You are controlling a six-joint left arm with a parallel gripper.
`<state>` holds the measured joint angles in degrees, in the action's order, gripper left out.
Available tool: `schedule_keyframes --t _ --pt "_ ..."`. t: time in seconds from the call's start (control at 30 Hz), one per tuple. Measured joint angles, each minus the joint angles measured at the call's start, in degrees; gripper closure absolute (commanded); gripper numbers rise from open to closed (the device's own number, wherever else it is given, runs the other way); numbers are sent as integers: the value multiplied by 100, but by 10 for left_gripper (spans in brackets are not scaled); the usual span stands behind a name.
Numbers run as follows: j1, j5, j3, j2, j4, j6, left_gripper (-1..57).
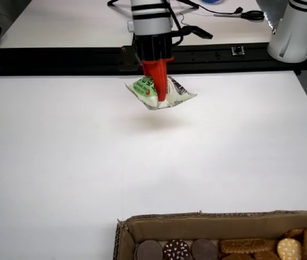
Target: Grasp a snack and put it in the bin.
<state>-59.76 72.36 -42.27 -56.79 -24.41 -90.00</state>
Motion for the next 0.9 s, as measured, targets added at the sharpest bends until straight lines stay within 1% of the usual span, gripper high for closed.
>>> schedule_keyframes --t 0.17,0.37,0.67,0.9 --pt "206 4 11 190 -111 17 567" --pt "453 4 164 241 -204 608 567" --pt "767 -11 1156 -267 -316 1633 567" --pt "1018 -17 1694 -512 -491 2259 567"
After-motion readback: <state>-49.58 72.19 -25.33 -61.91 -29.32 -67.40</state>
